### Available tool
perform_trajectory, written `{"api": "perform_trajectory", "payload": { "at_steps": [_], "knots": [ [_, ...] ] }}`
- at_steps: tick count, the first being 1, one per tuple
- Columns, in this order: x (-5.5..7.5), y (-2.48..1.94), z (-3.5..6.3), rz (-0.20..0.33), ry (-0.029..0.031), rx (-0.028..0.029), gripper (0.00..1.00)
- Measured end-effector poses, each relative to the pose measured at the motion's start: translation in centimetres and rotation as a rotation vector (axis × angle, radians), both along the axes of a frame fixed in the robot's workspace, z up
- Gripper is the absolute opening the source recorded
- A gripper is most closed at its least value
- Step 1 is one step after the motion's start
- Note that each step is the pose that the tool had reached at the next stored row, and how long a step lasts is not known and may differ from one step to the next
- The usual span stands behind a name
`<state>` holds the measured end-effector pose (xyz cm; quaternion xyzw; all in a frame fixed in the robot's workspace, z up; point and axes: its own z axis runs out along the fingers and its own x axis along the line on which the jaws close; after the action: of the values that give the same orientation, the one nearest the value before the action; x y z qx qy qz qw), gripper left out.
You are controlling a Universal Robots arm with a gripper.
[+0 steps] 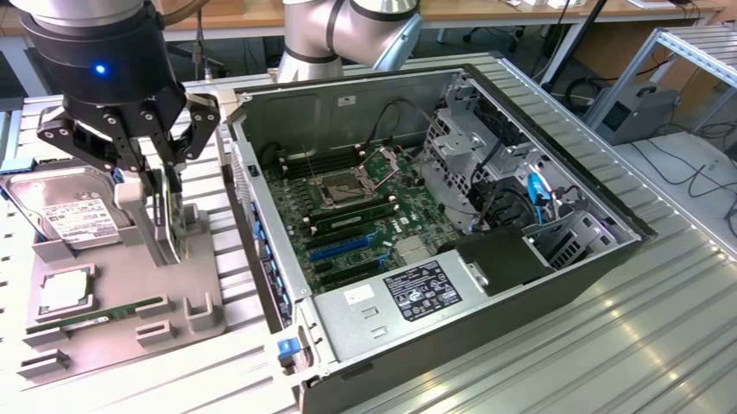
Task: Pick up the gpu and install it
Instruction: 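Pick up the gpu and move the gpu toward the slot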
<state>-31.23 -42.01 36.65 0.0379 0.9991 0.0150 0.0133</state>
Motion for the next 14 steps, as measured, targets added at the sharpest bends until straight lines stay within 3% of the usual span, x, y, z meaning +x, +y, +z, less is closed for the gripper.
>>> {"api": "perform_trajectory", "payload": {
  "at_steps": [14],
  "knots": [
    [0.0,0.0,0.33,0.0,0.0,0.0,0.27]
  ]
}}
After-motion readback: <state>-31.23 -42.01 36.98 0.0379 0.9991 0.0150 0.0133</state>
